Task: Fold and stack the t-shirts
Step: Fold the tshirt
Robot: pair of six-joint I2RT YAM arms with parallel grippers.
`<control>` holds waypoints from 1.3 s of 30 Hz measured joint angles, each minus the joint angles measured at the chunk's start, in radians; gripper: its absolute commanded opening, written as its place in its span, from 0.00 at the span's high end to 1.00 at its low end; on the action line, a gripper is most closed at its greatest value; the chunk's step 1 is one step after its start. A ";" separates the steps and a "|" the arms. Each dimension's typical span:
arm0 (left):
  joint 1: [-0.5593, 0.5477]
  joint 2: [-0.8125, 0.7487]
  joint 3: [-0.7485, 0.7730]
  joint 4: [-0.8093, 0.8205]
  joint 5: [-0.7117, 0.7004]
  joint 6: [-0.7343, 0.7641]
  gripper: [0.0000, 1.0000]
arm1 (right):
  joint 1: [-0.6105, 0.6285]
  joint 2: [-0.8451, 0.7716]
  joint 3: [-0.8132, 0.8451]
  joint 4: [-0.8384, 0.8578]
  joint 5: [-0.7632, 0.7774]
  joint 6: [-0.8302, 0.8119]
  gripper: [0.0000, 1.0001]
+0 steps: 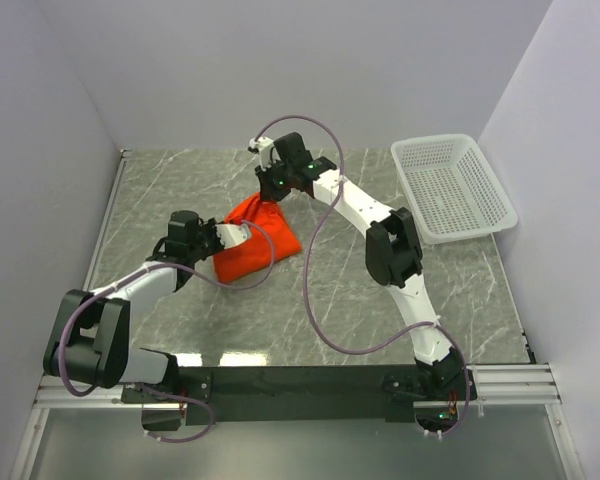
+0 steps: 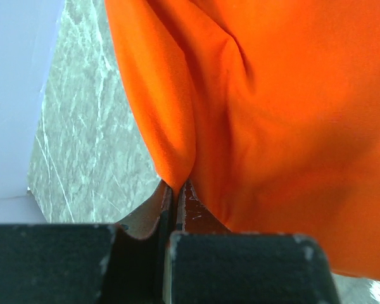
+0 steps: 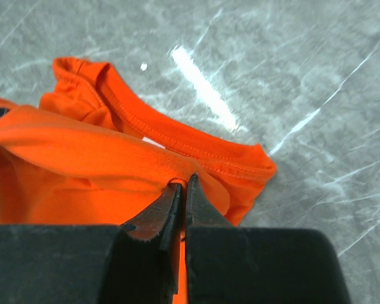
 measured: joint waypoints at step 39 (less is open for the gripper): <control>0.083 0.224 0.452 -0.322 0.049 -1.210 0.49 | -0.042 -0.065 -0.179 -0.031 -0.433 0.016 0.73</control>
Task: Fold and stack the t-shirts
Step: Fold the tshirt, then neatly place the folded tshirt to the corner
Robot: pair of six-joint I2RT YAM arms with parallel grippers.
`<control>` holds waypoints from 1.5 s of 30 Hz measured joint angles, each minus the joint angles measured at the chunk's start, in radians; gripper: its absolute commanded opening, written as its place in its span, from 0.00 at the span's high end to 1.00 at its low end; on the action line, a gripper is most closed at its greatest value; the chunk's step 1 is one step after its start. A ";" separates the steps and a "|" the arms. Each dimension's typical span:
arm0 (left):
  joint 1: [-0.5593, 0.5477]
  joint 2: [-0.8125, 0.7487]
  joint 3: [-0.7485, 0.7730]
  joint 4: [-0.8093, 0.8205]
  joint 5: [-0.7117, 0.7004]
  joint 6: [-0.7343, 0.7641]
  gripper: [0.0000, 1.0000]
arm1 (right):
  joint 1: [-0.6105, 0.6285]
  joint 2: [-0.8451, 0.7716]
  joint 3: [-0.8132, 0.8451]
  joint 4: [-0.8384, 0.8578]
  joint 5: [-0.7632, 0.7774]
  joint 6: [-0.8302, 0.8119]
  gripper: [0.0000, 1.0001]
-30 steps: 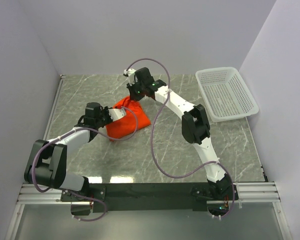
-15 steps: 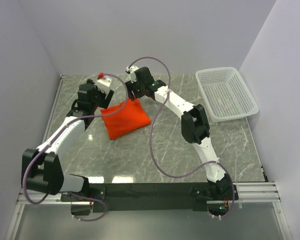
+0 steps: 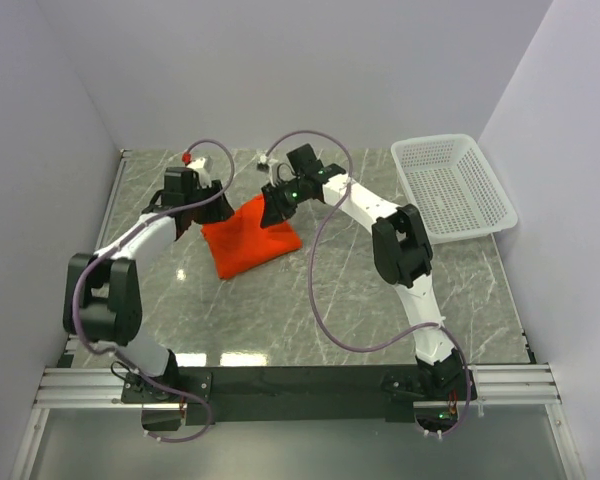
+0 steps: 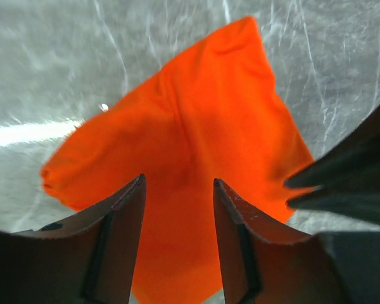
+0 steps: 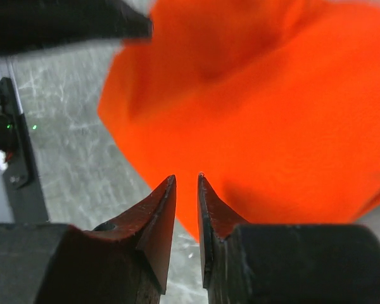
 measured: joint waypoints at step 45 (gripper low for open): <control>0.141 -0.290 -0.301 0.224 0.192 -0.373 0.51 | -0.109 -0.332 -0.247 -0.100 0.014 -0.101 0.65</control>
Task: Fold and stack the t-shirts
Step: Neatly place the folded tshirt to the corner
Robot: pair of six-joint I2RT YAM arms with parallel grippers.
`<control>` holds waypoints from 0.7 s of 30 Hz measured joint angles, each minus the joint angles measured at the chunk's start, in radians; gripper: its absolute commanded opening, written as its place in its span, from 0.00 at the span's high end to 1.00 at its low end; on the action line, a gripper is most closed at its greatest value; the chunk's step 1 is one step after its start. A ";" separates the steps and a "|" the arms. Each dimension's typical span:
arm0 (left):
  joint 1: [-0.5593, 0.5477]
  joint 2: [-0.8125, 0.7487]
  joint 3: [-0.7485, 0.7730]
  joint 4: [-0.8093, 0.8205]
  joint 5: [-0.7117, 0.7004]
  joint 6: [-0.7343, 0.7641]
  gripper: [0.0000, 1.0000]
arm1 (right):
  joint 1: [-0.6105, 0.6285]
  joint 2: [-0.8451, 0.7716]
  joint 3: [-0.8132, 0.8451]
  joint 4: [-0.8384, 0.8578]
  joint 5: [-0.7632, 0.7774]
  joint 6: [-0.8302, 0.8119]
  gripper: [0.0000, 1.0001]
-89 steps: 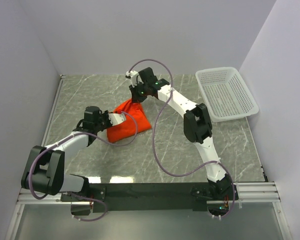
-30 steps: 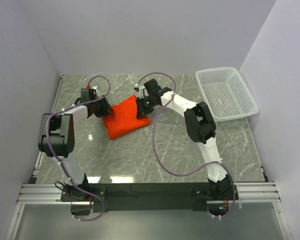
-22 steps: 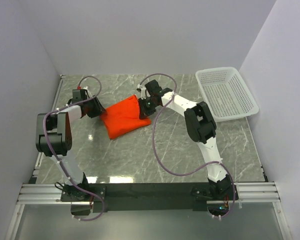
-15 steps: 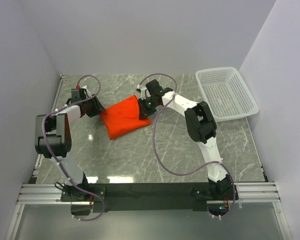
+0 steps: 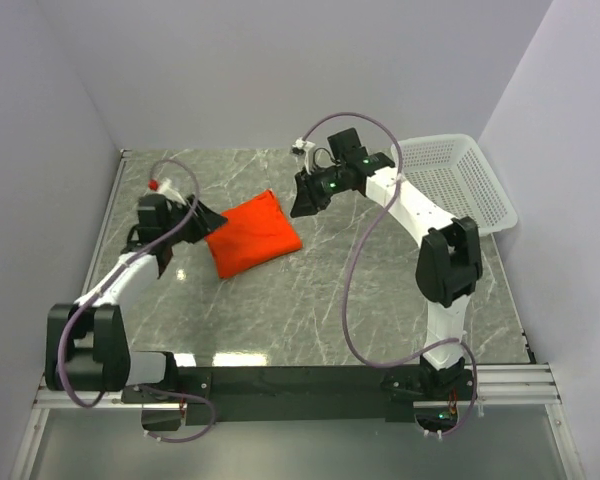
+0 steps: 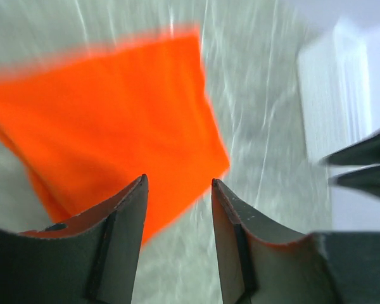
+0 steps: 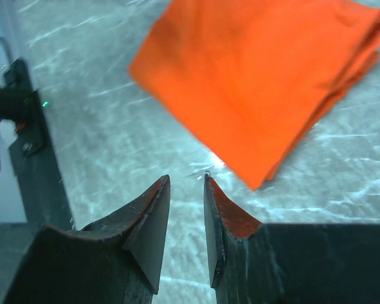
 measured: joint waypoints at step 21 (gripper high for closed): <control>-0.106 0.203 -0.129 -0.025 -0.079 -0.138 0.52 | -0.010 -0.097 -0.229 0.009 -0.023 -0.042 0.65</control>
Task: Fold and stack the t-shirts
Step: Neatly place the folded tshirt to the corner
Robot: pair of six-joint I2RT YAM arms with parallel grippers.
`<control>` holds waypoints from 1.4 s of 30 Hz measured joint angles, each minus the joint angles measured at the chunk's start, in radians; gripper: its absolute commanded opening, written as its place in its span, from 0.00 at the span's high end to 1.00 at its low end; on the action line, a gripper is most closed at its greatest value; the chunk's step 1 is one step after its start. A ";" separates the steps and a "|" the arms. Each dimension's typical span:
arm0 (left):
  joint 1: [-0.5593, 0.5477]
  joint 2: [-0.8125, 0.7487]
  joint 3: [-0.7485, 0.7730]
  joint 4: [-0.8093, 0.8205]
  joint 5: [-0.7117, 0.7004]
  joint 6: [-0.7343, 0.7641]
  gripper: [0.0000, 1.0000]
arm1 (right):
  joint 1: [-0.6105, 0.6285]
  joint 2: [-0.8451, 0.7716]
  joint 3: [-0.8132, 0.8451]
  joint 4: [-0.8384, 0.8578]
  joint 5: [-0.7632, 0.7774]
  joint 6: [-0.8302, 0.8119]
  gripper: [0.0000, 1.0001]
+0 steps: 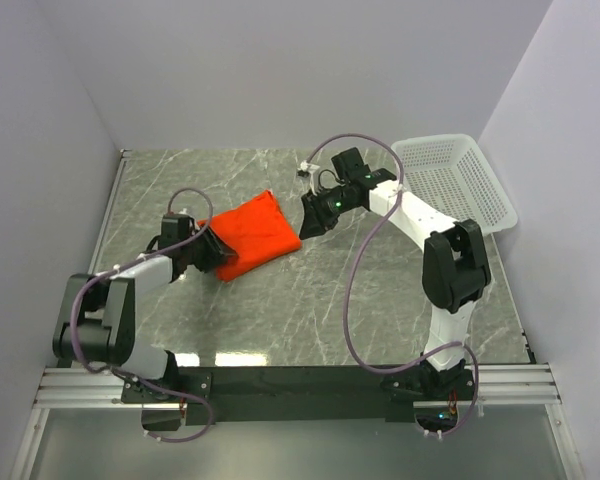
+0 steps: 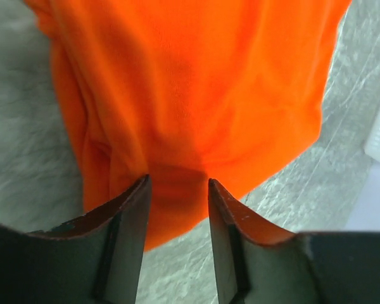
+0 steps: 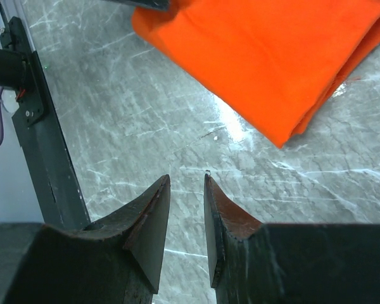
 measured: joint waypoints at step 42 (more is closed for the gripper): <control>0.106 0.023 0.029 -0.121 -0.135 -0.050 0.84 | -0.091 -0.142 -0.109 0.105 -0.047 0.040 0.61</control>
